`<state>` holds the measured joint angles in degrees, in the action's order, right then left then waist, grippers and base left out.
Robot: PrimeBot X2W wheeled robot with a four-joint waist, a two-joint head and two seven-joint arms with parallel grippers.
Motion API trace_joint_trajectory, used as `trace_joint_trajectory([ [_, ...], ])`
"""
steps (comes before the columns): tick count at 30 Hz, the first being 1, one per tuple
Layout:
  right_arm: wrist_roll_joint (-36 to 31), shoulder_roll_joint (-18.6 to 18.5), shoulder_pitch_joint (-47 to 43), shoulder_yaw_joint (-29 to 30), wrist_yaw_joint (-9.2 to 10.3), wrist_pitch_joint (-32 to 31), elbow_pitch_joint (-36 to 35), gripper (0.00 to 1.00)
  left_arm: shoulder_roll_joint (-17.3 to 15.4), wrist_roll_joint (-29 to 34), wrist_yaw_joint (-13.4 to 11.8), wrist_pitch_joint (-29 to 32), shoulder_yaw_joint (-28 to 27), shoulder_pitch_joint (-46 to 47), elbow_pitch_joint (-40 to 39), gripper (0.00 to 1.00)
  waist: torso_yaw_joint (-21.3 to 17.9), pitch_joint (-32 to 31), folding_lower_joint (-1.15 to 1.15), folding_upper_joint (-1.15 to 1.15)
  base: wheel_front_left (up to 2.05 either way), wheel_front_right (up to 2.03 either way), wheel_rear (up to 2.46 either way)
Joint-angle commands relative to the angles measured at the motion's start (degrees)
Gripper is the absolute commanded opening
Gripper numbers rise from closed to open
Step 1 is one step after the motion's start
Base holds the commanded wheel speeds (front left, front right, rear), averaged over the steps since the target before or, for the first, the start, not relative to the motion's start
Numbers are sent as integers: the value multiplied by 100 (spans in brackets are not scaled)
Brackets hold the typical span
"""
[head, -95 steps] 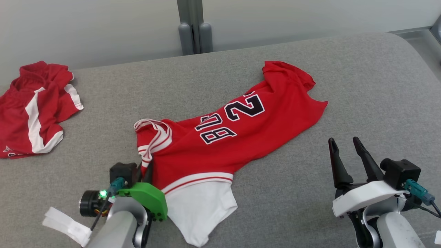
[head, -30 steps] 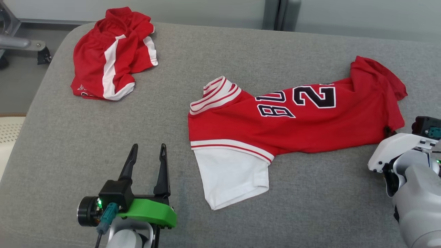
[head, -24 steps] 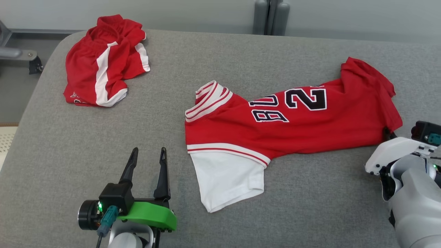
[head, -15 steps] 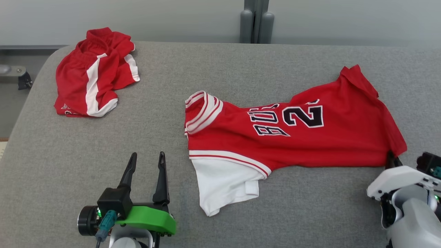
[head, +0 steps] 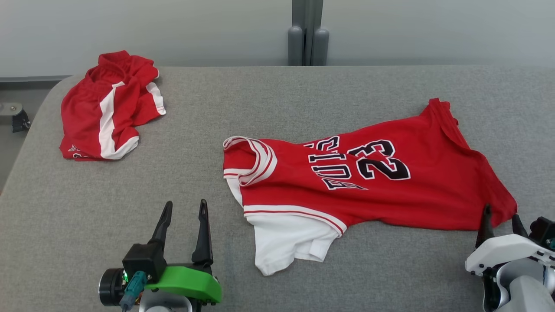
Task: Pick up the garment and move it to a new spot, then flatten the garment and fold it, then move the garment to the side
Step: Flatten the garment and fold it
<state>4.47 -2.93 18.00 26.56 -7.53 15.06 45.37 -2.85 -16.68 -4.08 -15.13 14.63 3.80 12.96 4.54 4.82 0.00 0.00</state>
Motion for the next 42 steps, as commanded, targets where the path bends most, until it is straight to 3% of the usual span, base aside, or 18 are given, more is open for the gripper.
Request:
trace_joint_trajectory([
  [1,61,-4,-142,-73,8,15,-76,100,-9,-25,9,-2,-9,-118,0,100,-76,-98,0,0,0,0,0],
  [7,195,-2,-525,-391,8,16,-592,100,-9,-75,-11,-3,41,-260,1,100,-219,-339,0,0,0,0,0],
  [24,821,-3,-1619,-2326,8,-29,-2731,100,-10,-262,43,-2,365,-491,113,100,-389,-798,0,0,0,0,0],
  [42,697,-3,-1773,-2802,8,6,-2866,100,-11,-422,-99,-2,300,-633,329,100,-350,-874,0,0,0,0,0],
])
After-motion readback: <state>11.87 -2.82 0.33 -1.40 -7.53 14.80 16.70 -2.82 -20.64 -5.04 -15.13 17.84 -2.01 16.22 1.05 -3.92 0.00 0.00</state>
